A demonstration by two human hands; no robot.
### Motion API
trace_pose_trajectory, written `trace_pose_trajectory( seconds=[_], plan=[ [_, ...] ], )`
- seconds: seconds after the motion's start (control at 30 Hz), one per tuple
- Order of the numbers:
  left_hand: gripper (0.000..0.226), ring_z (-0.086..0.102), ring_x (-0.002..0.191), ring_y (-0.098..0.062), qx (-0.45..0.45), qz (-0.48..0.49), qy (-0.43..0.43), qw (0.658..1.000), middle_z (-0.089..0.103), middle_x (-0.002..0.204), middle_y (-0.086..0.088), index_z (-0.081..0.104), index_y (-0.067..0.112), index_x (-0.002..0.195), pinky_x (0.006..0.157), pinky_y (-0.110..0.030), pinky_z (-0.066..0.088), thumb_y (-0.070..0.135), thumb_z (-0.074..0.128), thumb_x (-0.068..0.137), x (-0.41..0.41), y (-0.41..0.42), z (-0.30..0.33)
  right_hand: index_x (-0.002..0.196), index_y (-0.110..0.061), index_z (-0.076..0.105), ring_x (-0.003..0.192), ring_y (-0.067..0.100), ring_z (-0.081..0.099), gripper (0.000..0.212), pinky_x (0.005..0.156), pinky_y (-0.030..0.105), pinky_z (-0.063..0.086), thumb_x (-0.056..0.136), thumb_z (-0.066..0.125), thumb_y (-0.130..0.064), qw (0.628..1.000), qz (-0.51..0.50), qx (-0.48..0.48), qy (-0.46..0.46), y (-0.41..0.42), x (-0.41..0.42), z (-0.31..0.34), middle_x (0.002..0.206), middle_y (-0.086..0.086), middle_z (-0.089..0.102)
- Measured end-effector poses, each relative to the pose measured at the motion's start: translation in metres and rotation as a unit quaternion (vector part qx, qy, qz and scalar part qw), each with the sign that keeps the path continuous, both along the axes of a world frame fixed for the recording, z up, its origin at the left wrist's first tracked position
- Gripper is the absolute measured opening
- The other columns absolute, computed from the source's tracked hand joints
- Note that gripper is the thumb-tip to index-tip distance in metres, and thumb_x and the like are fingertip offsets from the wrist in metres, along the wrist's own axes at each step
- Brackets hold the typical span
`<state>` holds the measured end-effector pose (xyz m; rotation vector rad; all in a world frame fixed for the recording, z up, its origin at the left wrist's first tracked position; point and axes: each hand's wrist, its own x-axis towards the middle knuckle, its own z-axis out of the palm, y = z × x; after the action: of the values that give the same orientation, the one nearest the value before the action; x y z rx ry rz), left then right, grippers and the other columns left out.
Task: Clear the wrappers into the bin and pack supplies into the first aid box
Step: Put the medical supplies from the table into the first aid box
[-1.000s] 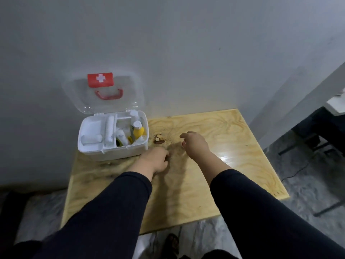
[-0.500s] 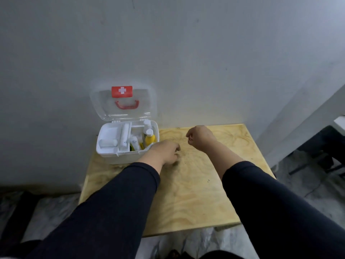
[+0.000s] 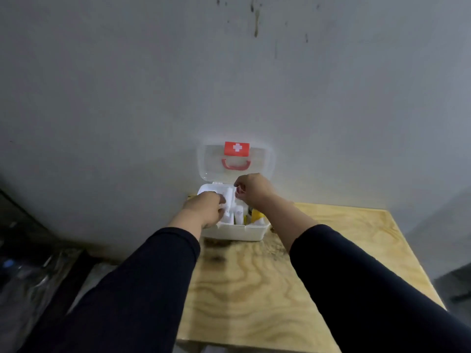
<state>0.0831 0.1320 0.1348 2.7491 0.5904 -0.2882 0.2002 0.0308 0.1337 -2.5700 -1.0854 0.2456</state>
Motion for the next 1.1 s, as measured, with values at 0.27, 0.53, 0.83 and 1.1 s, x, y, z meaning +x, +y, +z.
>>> trace_pose_trajectory(
  seconds=[0.27,0.53,0.83,1.1],
  plan=[
    [0.048,0.049,0.128,-0.027,-0.033,0.051,0.001,0.998,0.045,0.146,-0.001,0.044,0.021,0.141,0.104,-0.036,0.042,0.030,0.052,0.095,-0.033,0.079,-0.032,0.117,-0.018,0.066,0.112,0.029,0.053,0.028,0.090,0.036,0.048,0.092,0.054,-0.014,0.999,0.034,-0.021,-0.036,0.086,-0.014,-0.031,0.116,0.008,0.068],
    [0.050,0.050,0.126,-0.026,-0.059,0.018,0.005,0.998,0.047,0.144,-0.003,0.042,0.019,0.142,0.102,-0.037,0.045,0.032,0.053,0.095,-0.033,0.117,-0.056,0.115,-0.013,0.068,0.110,0.033,0.052,0.031,0.092,0.038,0.050,0.088,0.057,-0.003,0.999,-0.020,-0.026,-0.008,0.115,-0.014,-0.056,0.116,0.013,0.054],
    [0.066,0.031,0.141,-0.025,0.009,0.000,-0.121,0.993,0.021,0.159,-0.003,0.014,0.018,0.152,0.106,-0.042,0.042,0.030,0.048,0.096,0.006,0.127,-0.019,0.127,-0.014,0.058,0.115,0.027,0.057,0.040,0.098,0.034,0.046,0.087,0.054,-0.009,0.996,-0.073,-0.039,0.044,0.093,-0.013,-0.038,0.122,0.013,0.062],
    [0.055,0.037,0.139,-0.022,0.038,-0.058,-0.226,0.972,0.026,0.157,-0.001,0.019,0.016,0.151,0.107,-0.038,0.039,0.030,0.037,0.100,0.040,0.122,0.007,0.109,-0.009,0.066,0.100,0.032,0.064,0.025,0.082,0.035,0.052,0.085,0.061,-0.008,0.993,-0.091,-0.079,0.018,0.100,-0.022,-0.045,0.108,0.015,0.069]
  ],
)
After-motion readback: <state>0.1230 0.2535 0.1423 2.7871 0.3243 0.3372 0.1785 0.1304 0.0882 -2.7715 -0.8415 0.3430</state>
